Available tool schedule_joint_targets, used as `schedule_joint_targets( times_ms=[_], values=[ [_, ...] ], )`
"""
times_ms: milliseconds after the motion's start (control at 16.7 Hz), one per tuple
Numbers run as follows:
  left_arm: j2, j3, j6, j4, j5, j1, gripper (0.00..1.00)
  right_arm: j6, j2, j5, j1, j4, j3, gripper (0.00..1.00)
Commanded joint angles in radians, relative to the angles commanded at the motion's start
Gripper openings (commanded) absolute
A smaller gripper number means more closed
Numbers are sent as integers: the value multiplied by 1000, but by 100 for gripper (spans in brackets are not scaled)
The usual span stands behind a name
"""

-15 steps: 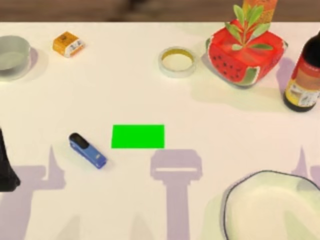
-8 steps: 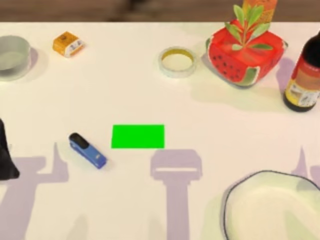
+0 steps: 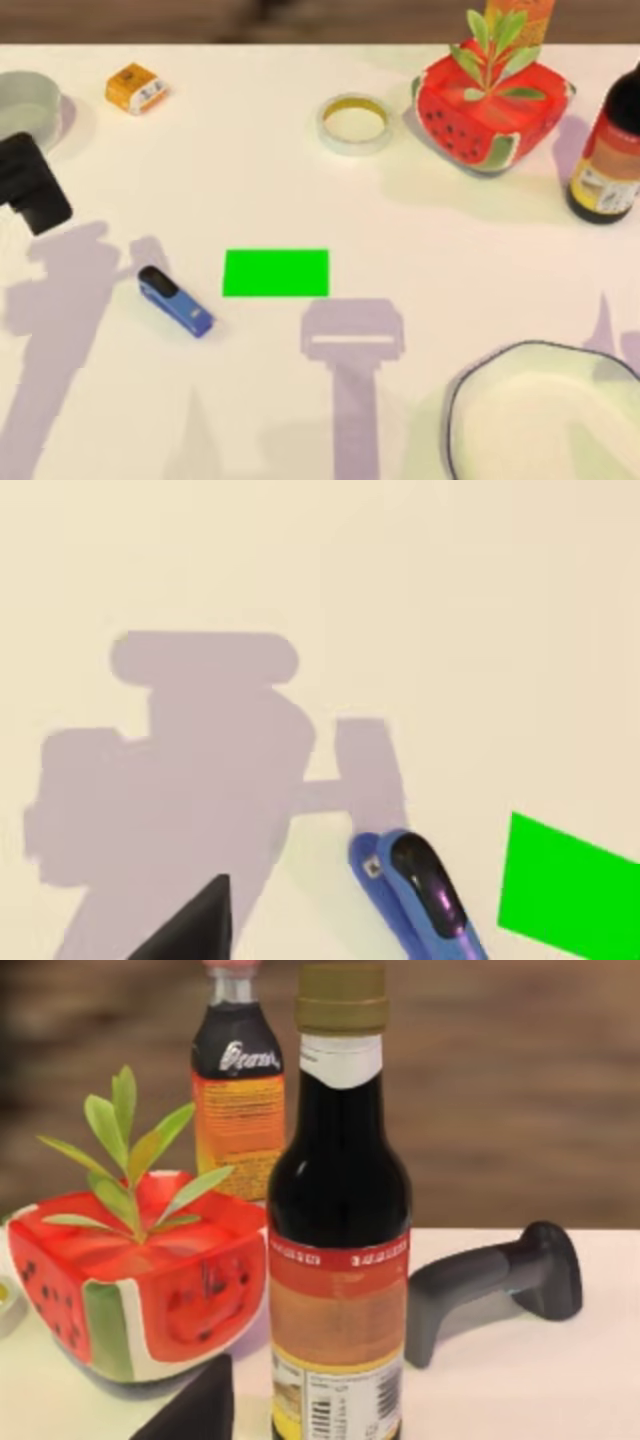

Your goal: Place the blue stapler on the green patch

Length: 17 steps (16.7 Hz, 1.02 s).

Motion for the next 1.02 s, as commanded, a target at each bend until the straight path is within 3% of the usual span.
schedule_joint_targets(
  times_ms=[600, 1020],
  values=[
    [884, 687, -496, -524, -4, -116, 100, 0, 0, 0, 0, 0, 0, 100],
    [1070, 854, -612, -634, 0, -143, 100, 0, 0, 0, 0, 0, 0, 100]
  ],
)
